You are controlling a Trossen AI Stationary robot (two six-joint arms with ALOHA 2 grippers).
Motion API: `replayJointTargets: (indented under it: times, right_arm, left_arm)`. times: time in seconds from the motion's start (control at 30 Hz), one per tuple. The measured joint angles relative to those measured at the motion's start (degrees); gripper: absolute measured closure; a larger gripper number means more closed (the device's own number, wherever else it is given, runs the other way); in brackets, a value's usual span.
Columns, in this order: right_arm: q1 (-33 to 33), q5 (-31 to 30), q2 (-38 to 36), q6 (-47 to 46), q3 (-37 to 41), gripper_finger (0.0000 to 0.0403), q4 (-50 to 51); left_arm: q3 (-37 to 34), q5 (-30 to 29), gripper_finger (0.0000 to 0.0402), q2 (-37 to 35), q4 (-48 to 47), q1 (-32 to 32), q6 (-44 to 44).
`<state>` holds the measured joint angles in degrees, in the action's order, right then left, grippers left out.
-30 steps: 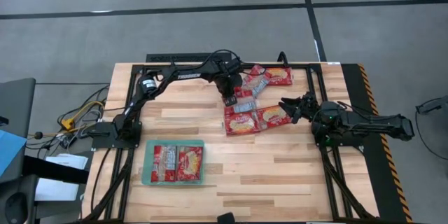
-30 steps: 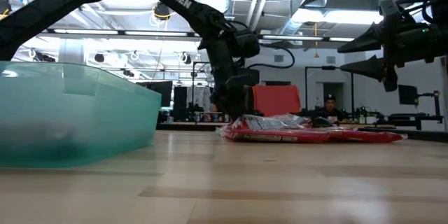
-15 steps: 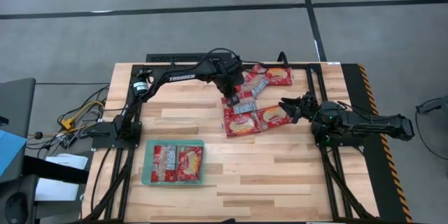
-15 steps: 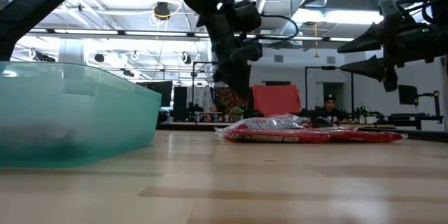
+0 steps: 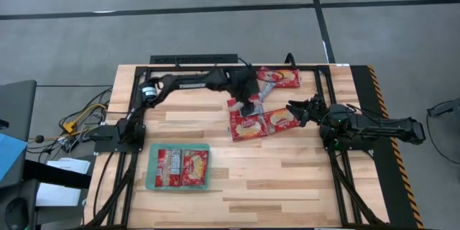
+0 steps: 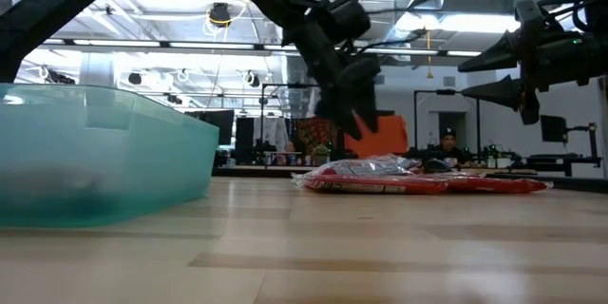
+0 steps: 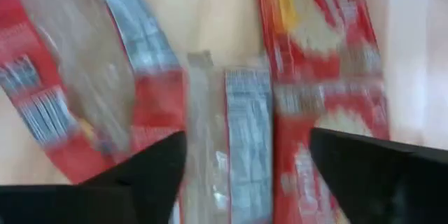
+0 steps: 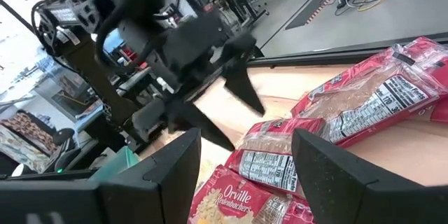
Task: Sort popcorn bags into baskets
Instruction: Put the red popcorn pack into the green bin
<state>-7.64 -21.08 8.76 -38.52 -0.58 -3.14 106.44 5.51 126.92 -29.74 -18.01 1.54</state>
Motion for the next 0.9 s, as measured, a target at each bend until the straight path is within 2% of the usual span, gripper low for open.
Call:
replayJointTargets:
  times: [0.13,0.2,0.53,0.7,0.8,0.9]
  right_arm:
    - [-0.09,-0.04,0.72,0.02,-0.02,0.0154,0.07]
    - [-0.20,0.12,0.89,0.02,-0.02,0.0154,0.13]
    - [-0.33,1.32,3.20,-2.01,0.00,0.0154,-0.02]
    - [-0.43,1.39,3.57,-2.05,0.00,0.0154,-0.17]
    - [-0.48,1.33,3.92,-2.05,0.00,0.0154,-0.29]
    - [-0.48,1.39,4.07,-2.12,0.00,0.0154,-0.36]
  left_arm:
    - [-0.01,-7.58,0.0057,1.91,-0.65,0.71,0.32]
    - [-0.02,-8.29,0.0050,3.17,0.58,0.56,0.83]
    - [2.64,-9.59,0.0087,8.29,-5.13,1.69,0.27]
    - [5.46,-12.65,0.0160,9.66,-9.99,2.40,3.08]
    - [5.72,-13.77,0.0237,10.09,-10.47,2.49,3.34]
    - [5.69,-13.81,0.0334,10.10,-10.58,2.54,3.36]
